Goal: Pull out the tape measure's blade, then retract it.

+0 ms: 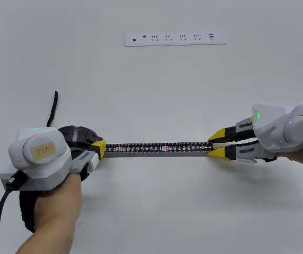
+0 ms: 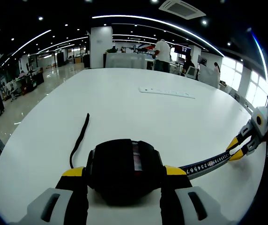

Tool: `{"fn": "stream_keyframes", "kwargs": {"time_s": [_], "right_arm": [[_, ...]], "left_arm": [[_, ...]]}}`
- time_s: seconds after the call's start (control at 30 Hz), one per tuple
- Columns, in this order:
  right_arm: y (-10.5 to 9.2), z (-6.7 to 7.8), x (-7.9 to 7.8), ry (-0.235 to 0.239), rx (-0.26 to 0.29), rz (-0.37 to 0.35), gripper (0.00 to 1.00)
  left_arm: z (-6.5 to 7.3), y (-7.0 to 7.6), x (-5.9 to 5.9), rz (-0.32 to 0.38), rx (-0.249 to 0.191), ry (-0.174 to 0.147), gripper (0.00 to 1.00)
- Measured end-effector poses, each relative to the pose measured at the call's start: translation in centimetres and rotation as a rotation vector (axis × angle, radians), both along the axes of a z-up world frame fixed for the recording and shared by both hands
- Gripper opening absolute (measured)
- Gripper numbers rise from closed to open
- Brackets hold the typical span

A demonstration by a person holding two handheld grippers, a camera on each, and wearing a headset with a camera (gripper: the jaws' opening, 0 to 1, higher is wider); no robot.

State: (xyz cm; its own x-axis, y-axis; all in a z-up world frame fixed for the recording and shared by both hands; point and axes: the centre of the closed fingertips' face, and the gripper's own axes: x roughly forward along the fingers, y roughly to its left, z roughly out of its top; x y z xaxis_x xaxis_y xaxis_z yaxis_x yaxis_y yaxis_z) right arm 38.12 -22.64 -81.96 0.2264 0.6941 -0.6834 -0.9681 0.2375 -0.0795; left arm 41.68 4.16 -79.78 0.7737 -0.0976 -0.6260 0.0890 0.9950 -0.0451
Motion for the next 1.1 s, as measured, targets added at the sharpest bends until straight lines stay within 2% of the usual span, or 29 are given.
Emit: {"fn": "stream_keyframes", "kwargs": {"time_s": [1.1], "right_arm": [[1.01, 0.20, 0.27, 0.000, 0.005, 0.000, 0.12]], "left_arm": [[0.09, -0.03, -0.07, 0.009, -0.022, 0.009, 0.59]]}}
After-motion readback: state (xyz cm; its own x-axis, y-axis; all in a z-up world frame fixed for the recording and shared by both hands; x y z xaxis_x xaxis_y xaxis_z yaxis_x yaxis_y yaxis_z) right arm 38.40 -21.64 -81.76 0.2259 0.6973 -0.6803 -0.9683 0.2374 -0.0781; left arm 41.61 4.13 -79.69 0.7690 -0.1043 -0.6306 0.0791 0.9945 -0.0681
